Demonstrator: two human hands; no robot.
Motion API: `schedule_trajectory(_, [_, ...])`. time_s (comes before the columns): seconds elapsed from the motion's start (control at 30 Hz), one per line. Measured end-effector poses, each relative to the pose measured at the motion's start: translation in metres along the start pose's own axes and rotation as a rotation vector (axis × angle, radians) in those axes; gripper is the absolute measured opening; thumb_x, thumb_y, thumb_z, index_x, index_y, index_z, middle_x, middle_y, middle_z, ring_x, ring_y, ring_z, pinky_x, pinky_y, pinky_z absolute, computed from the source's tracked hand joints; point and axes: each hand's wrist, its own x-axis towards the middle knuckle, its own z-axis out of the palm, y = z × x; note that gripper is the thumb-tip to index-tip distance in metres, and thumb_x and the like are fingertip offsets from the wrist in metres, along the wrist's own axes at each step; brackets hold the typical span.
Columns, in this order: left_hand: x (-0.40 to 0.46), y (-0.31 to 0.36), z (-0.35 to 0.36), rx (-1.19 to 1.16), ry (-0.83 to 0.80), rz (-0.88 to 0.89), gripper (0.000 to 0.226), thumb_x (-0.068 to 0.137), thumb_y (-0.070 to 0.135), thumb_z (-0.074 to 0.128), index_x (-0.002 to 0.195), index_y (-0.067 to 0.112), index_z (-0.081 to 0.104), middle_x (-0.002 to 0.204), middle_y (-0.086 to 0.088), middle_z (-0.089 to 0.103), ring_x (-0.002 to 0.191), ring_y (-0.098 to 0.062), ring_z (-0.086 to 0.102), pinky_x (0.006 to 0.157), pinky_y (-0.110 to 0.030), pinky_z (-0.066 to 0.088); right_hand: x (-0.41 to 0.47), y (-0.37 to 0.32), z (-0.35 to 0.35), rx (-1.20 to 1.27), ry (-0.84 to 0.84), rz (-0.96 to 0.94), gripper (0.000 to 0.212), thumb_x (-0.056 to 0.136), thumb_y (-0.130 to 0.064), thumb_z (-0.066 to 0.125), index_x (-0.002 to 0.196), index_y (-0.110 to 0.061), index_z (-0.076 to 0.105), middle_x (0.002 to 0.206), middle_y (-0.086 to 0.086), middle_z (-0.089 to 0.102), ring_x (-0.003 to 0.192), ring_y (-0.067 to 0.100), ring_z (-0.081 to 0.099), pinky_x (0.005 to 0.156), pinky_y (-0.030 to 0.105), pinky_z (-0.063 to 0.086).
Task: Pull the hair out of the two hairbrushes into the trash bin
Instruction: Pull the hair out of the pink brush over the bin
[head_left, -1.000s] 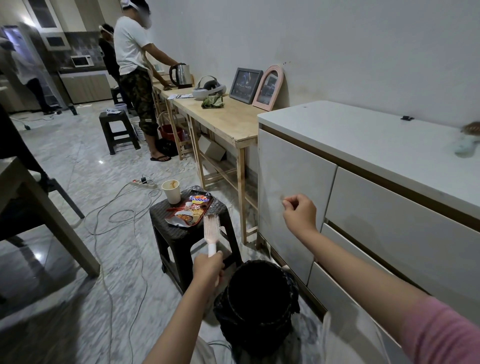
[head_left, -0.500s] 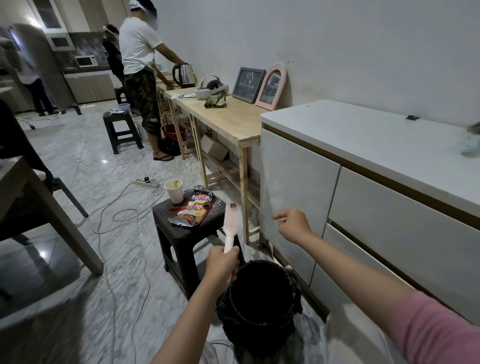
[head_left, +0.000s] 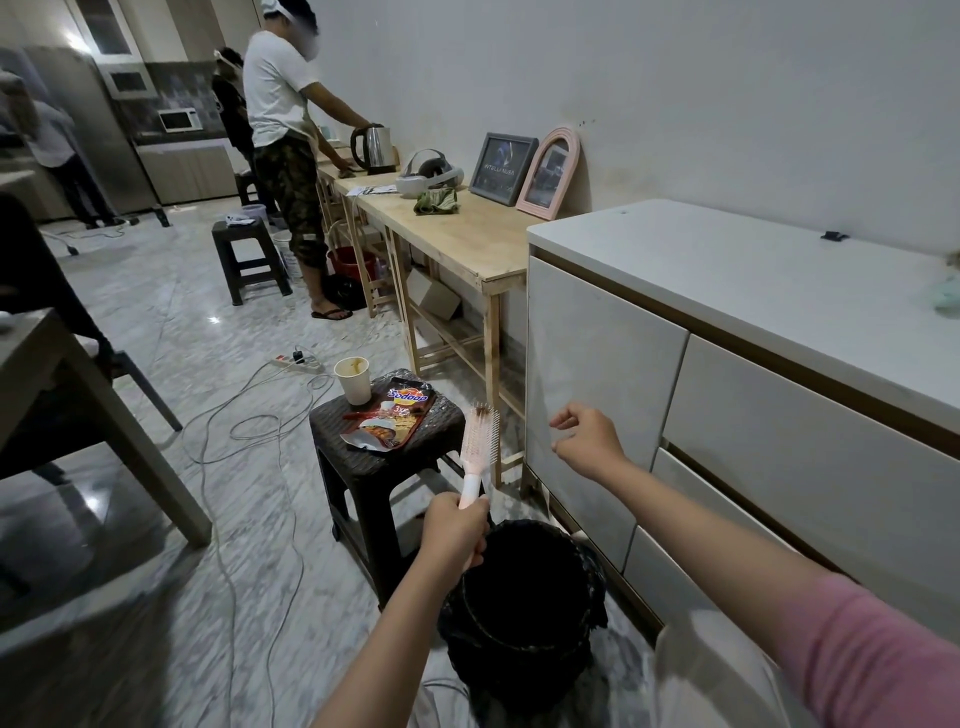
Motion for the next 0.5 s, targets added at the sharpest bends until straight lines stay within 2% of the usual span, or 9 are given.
schedule_trajectory(0.2, [-0.003, -0.001, 0.005, 0.019, -0.027, 0.016, 0.015, 0.096, 0.017, 0.051, 0.088, 0.005, 0.048, 0.065, -0.007, 0.044, 0.043, -0.015, 0.038, 0.037, -0.019, 0.03, 0.0, -0.009, 0.007, 0.156, 0.027, -0.041, 0.019, 0.079, -0.008, 0.069, 0.097, -0.01, 0.064, 0.096, 0.007, 0.062, 0.086, 0.019, 0.059, 0.074, 0.024, 0.044])
schedule_trajectory(0.3, [-0.005, -0.002, 0.009, 0.056, -0.034, 0.045, 0.015, 0.095, 0.017, 0.051, 0.084, 0.006, 0.047, 0.06, -0.004, 0.043, 0.04, -0.013, 0.037, 0.035, -0.018, 0.029, -0.002, -0.018, 0.01, 0.186, -0.017, -0.078, 0.031, 0.08, -0.019, 0.072, 0.109, -0.011, 0.064, 0.101, 0.004, 0.062, 0.09, 0.017, 0.06, 0.078, 0.025, 0.047])
schedule_trajectory(0.4, [-0.007, -0.004, 0.012, 0.134, -0.027, 0.101, 0.015, 0.094, 0.019, 0.053, 0.085, 0.007, 0.05, 0.057, -0.002, 0.045, 0.039, -0.013, 0.04, 0.035, -0.018, 0.031, -0.003, -0.026, 0.013, 0.153, -0.055, -0.119, 0.044, 0.082, -0.025, 0.071, 0.122, -0.012, 0.06, 0.104, 0.001, 0.058, 0.094, 0.015, 0.057, 0.08, 0.023, 0.043])
schedule_trajectory(0.5, [-0.009, -0.007, 0.013, 0.232, 0.033, 0.201, 0.017, 0.091, 0.025, 0.055, 0.087, 0.008, 0.053, 0.065, -0.004, 0.05, 0.046, -0.015, 0.046, 0.036, -0.021, 0.035, -0.001, -0.03, 0.014, 0.158, 0.041, -0.1, 0.034, 0.084, -0.022, 0.069, 0.115, -0.009, 0.066, 0.095, 0.001, 0.062, 0.085, 0.013, 0.057, 0.076, 0.023, 0.042])
